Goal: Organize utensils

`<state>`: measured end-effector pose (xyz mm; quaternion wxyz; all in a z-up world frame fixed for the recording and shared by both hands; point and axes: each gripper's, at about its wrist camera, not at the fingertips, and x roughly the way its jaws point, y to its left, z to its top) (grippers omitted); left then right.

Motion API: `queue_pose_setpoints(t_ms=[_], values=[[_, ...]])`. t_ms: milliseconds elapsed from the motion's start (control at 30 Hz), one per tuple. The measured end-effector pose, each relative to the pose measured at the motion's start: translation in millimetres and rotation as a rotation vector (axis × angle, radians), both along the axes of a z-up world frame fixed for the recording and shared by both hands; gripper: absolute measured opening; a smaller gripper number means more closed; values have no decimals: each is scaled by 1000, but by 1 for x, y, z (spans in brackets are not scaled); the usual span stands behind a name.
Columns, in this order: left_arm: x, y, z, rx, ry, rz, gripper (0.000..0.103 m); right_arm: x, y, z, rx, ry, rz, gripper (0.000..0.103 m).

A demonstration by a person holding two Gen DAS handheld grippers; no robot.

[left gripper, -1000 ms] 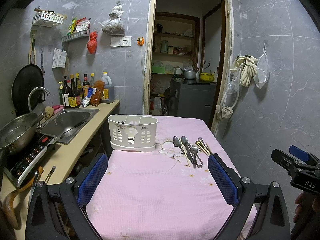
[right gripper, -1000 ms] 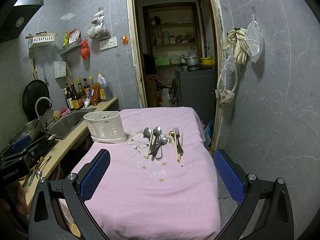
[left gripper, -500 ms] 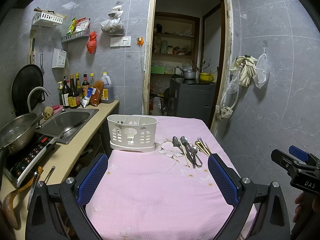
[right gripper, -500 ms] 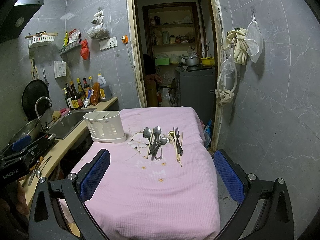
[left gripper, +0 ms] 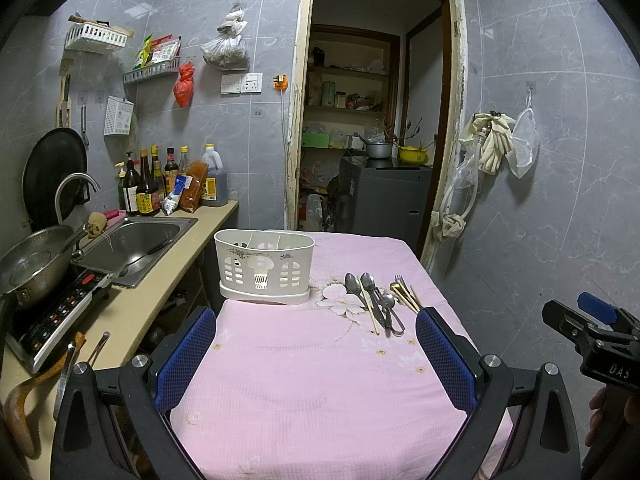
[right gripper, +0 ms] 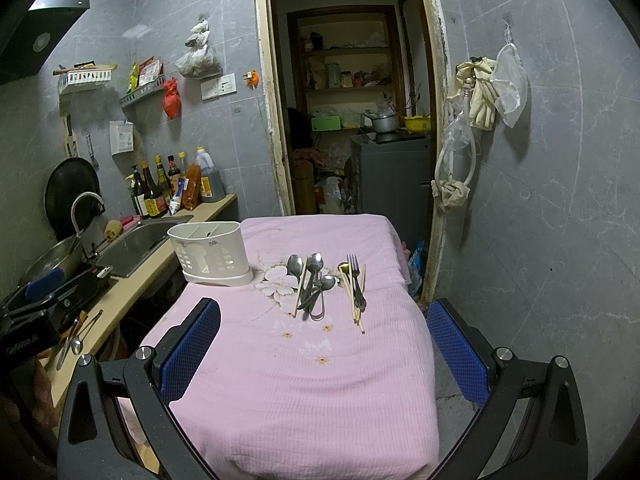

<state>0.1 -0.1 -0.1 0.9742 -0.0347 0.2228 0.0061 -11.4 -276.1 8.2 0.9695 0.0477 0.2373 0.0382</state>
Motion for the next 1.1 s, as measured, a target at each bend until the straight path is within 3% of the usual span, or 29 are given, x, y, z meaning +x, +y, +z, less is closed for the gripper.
queue_pose_setpoints(t_ms=[533,767,1100], values=[[29,-34,20,33,-94,-23,101,29,-26,33,19,-117,-19,102],[68,-32,26,20,-130,-51,101,69,-18,46,10,-152,-41,102],[141,-22,30,-21,-199,-118,101,124,-10,42,-8,-157,-106,102]])
